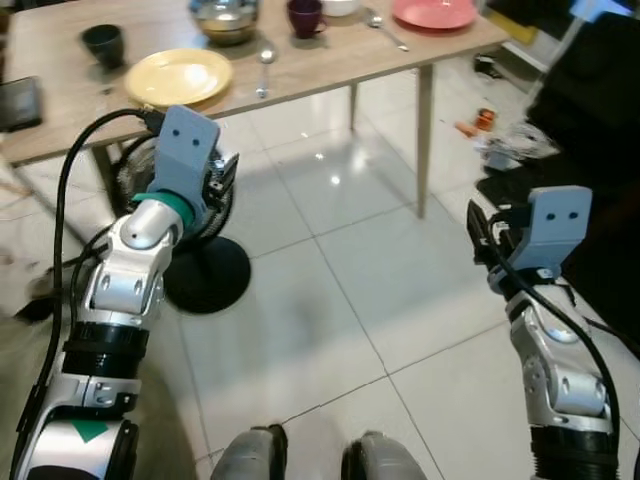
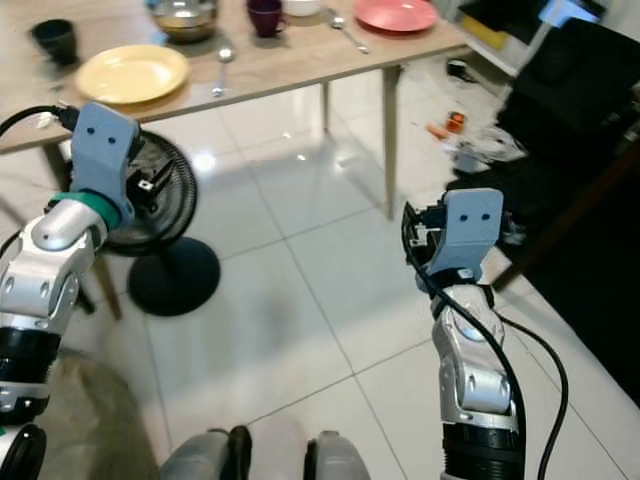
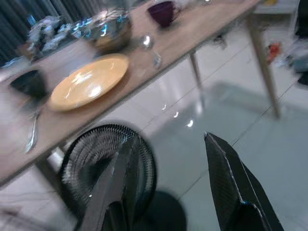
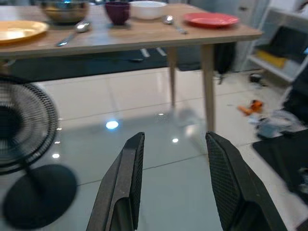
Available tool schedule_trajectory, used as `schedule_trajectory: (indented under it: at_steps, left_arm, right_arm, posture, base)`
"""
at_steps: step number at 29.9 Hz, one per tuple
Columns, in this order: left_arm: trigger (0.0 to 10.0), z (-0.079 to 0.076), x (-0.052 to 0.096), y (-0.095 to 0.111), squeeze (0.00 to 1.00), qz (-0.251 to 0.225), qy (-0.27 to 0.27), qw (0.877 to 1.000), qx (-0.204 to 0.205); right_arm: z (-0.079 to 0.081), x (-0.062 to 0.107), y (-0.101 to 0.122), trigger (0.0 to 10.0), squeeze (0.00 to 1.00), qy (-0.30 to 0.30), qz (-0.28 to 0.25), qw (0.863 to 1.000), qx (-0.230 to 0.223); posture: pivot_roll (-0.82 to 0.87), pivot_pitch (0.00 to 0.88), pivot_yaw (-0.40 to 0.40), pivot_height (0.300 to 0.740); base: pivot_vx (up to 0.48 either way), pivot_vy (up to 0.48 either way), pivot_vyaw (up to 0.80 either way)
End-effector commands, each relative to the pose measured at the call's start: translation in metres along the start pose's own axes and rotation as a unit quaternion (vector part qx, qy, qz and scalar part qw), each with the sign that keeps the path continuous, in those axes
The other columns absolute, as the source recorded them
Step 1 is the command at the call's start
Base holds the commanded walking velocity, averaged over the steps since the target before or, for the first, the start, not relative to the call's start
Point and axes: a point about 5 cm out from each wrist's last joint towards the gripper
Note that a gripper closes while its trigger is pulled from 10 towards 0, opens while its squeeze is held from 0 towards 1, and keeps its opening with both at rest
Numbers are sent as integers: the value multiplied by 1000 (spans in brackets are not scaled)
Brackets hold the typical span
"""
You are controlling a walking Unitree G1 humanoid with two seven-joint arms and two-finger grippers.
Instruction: Setting the table
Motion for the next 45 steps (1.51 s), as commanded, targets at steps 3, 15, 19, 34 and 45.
schedule_trajectory:
  at_steps: [3,15,19,34,45]
  left_arm:
    - [10000,-3,-1,-3,0,3,-8,1000,2]
    - [10000,-6,-2,-2,0,2,-13,1000,3]
    - [10000,-7,-2,-2,0,1,-14,1000,4]
    - [10000,-9,-2,-2,0,1,-17,1000,6]
    - [10000,-10,-2,-3,0,1,-19,1000,8]
  right_arm:
    - [-3,3,-4,10000,0,-4,8,1000,0]
    - [-3,5,-5,10000,0,-6,9,1000,-1]
    - [-3,5,-5,10000,0,-7,9,1000,-2]
    - [-4,6,-5,10000,0,-8,9,1000,0]
    - [-5,6,-6,10000,0,-11,12,1000,1]
  posture:
    - [-5,4,96,740]
    - [-6,11,98,740]
    - [-6,14,99,740]
    - [-9,24,95,740]
    - [-11,26,93,740]
  base:
    - [-345,0,0]
    - [-345,0,0]
    - [-345,0,0]
    - [-345,0,0]
    - [-337,0,0]
Point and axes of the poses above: a point about 5 cm out from each wrist's last joint towards the gripper, its own x axis pointing back from the gripper into the wrist, its own y axis along the axis of the wrist's last joint, z = x × y, and after that the axes turned 7 degrees about x, right-handed
